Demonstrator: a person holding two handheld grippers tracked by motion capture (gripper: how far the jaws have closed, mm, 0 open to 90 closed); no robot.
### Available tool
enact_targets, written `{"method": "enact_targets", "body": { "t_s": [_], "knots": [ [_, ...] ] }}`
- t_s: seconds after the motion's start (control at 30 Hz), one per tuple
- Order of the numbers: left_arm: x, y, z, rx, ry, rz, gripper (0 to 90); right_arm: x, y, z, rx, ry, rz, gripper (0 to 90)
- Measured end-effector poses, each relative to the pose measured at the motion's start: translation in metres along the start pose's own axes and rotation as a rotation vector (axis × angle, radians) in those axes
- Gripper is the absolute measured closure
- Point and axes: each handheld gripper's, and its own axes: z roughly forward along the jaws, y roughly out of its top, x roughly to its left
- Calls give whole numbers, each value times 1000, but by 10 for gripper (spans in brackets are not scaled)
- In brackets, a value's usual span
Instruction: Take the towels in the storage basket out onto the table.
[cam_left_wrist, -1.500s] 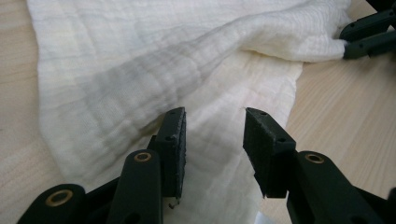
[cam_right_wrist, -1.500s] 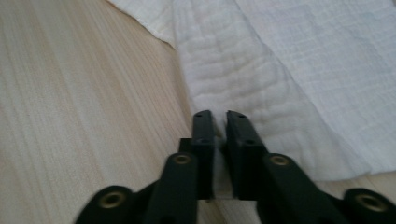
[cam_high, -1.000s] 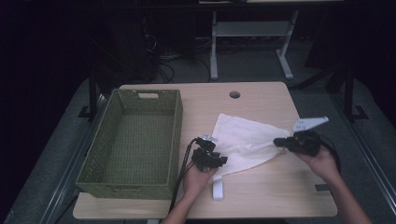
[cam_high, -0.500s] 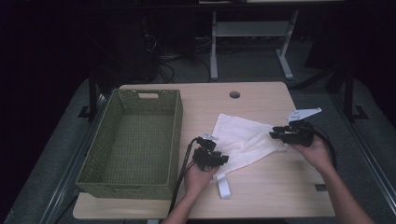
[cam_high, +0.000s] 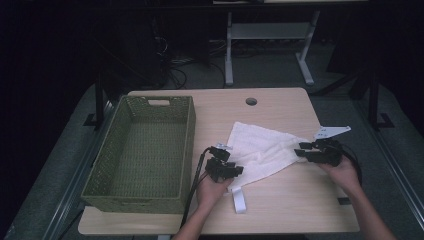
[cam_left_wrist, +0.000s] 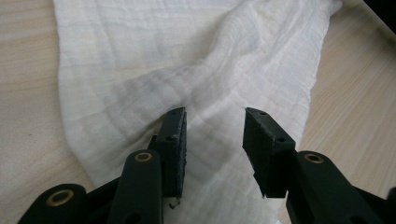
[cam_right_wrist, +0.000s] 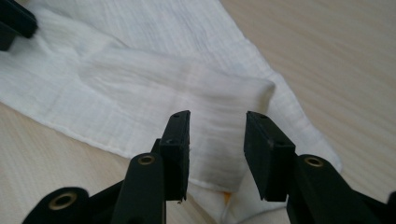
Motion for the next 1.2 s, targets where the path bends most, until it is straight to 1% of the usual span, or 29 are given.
{"method": "enact_targets", "body": {
  "t_s": [0.07,0.1,0.17,0.2,0.23,0.27,0.33,0.4,0.53,0.57,0.6,0.67,0.73,0.8,0.83,0.87,0.9,0.97,1.03,1.07,1.17,1.2],
  "knots": [
    [0,0,0,4,0,3,594,2,0,-7,-39,8,-12,616],
    [0,0,0,5,0,4,593,3,0,-9,-45,19,-22,631],
    [0,0,0,3,-1,2,594,7,-1,-13,-46,36,-27,662],
    [0,0,0,3,-1,1,594,7,-1,-13,-39,44,-35,675],
    [0,0,0,5,0,2,594,7,-2,-11,-32,52,-32,679],
    [0,0,0,5,0,2,594,6,-2,-8,-14,49,-25,678],
    [0,0,0,4,0,2,591,4,-2,1,24,52,-12,672],
    [-1,0,0,2,-2,3,585,4,-2,10,47,47,-9,669],
    [-1,0,1,-5,-2,3,582,5,-3,28,111,35,-11,711],
    [-1,0,0,0,0,19,581,4,-4,30,104,33,-11,737],
    [-1,-1,1,-1,1,21,581,5,-4,30,103,36,-2,774],
    [-2,-1,1,1,4,28,581,7,-4,31,98,34,-20,868],
    [-2,0,0,4,7,34,583,8,-3,30,104,25,-41,896],
    [-2,-1,0,3,11,30,587,8,-2,28,106,31,-38,898],
    [-3,-1,0,2,11,32,592,9,-2,24,106,37,-28,898],
    [-3,-1,0,3,12,36,591,10,-3,21,107,39,-28,899],
    [-3,-2,0,3,10,38,591,10,-3,17,104,38,-41,899],
    [-2,-2,0,-1,7,30,590,15,-3,6,95,40,-46,899],
    [-2,-3,-1,-6,9,38,590,19,-4,-4,70,46,-55,899],
    [-3,-3,-1,-4,7,34,590,21,-4,-8,63,48,-62,899],
    [-4,-4,-1,-1,2,29,588,31,-9,-23,51,52,-80,899],
    [-5,-5,-2,3,1,29,586,34,-10,-26,49,54,-80,899]
  ]
}}
